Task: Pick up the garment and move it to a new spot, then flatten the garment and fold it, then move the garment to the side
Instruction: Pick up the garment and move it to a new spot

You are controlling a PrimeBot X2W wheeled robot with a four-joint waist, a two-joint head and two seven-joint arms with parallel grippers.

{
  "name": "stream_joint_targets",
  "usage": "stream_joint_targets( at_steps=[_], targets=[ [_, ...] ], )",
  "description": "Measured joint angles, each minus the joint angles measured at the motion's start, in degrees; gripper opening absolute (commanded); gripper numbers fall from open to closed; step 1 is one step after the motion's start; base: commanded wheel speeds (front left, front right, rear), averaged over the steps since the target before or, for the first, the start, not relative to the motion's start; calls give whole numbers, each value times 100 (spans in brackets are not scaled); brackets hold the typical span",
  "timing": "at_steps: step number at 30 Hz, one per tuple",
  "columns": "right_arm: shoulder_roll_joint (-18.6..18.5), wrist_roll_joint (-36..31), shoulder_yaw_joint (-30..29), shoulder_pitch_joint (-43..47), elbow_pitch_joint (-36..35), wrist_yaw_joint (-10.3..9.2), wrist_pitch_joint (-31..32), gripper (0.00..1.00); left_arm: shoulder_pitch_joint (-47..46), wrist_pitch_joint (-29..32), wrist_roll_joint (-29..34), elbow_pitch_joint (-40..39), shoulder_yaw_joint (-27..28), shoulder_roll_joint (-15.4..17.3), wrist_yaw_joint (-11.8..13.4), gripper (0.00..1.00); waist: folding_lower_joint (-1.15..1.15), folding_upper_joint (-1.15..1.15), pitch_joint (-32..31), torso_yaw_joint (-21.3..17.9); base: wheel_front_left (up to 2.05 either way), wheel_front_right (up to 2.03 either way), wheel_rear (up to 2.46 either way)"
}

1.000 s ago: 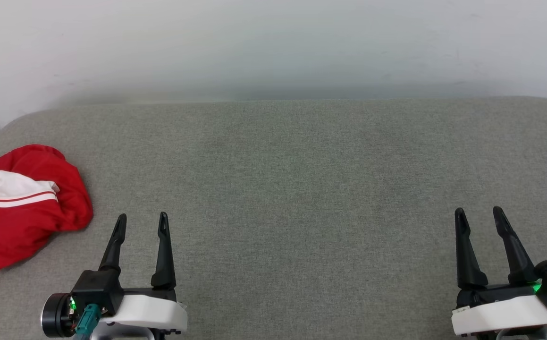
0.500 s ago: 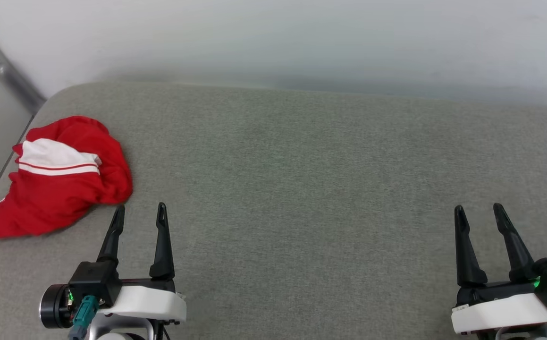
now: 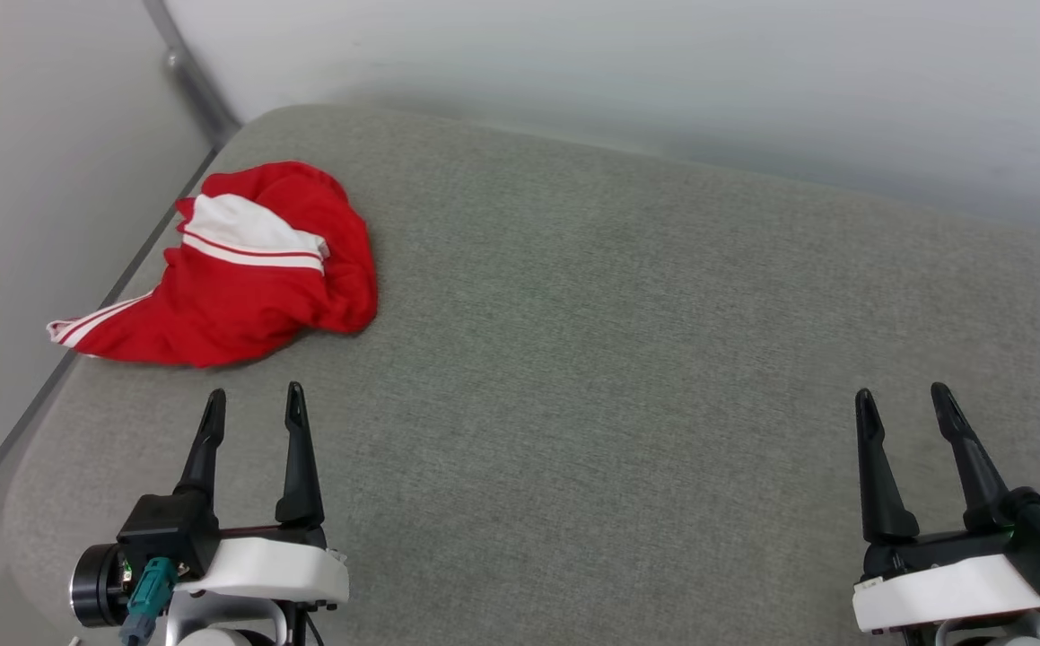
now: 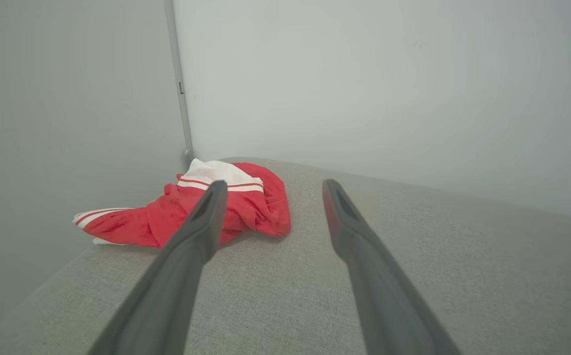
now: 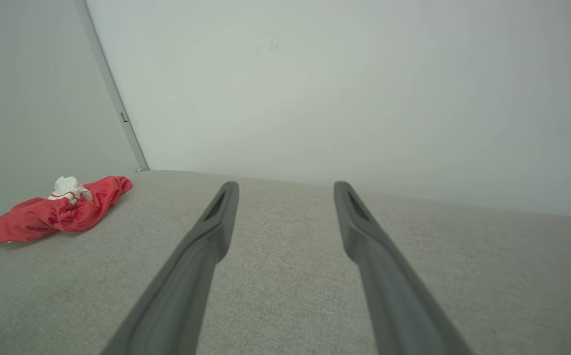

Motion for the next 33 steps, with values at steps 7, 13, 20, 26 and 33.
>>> stream_joint_targets(
  at_steps=[7,13,20,26,33],
  targets=[
    [0,-79,19,-22,14,0,0,100,1,0,-63,32,40,1,67,100,0,0,26,482,0,0,0],
    [0,-122,42,-32,16,0,0,100,2,0,-126,25,89,1,120,100,0,0,54,776,0,0,0],
    [0,-211,81,-53,15,0,0,100,7,0,-238,12,196,0,125,100,0,0,117,842,0,0,0],
    [1,-403,-31,-190,-30,0,0,100,-555,0,-264,-76,726,-1,-78,100,0,0,322,747,0,0,0],
    [1,-695,-143,-459,-181,0,0,100,-1863,0,-178,-36,1672,102,-714,100,0,0,797,588,0,0,0]
  ],
)
